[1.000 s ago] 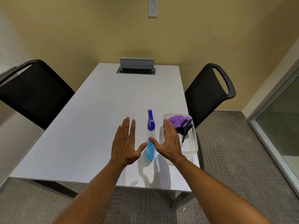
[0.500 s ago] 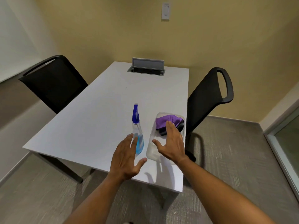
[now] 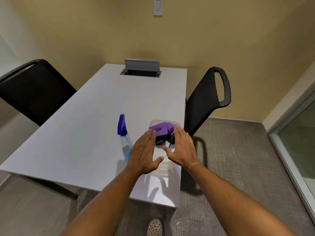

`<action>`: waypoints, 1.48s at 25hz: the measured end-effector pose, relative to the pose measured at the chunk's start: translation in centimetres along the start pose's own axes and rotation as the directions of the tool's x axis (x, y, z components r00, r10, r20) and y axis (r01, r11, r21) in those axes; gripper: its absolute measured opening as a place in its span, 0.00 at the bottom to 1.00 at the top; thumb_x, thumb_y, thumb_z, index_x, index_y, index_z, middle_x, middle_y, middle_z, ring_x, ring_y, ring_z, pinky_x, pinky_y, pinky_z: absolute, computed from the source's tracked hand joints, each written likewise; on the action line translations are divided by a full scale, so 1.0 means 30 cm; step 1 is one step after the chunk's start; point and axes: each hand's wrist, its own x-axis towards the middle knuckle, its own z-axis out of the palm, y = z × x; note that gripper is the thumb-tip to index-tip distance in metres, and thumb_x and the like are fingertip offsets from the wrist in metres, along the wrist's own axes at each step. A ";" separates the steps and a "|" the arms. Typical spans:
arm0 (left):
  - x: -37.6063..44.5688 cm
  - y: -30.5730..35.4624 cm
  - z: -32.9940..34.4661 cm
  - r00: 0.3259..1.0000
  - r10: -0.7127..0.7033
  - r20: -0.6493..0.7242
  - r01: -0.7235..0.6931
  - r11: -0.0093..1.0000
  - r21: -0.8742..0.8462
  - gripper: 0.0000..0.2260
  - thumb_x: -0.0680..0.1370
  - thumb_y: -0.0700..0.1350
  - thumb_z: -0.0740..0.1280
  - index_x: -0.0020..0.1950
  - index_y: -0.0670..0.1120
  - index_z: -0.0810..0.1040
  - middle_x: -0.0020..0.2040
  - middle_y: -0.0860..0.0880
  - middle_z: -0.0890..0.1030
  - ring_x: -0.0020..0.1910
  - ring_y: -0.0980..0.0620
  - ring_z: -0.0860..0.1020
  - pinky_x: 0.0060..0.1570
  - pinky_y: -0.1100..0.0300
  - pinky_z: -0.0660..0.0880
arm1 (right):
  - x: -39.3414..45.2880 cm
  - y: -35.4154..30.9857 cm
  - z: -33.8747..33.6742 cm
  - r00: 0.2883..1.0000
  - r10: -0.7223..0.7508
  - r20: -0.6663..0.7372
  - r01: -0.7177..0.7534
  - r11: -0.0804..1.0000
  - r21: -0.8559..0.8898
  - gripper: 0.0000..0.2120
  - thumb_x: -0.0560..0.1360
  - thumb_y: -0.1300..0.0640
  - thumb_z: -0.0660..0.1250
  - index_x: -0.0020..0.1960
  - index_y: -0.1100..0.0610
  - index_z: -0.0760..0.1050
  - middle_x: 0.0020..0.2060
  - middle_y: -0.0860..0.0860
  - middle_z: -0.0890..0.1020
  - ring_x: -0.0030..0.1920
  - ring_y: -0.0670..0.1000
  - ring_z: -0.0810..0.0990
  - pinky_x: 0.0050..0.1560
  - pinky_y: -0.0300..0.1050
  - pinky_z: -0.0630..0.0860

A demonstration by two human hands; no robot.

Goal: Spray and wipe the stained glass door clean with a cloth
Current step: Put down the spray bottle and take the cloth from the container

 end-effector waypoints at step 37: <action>0.618 -0.097 -0.040 0.960 -0.235 0.150 0.248 0.966 -0.073 0.08 0.74 0.45 0.72 0.43 0.41 0.78 0.39 0.45 0.78 0.36 0.47 0.77 0.36 0.56 0.75 | 0.525 0.143 -0.022 0.949 0.274 0.158 -0.296 0.945 0.140 0.09 0.69 0.57 0.77 0.49 0.58 0.84 0.39 0.51 0.84 0.39 0.48 0.82 0.45 0.45 0.83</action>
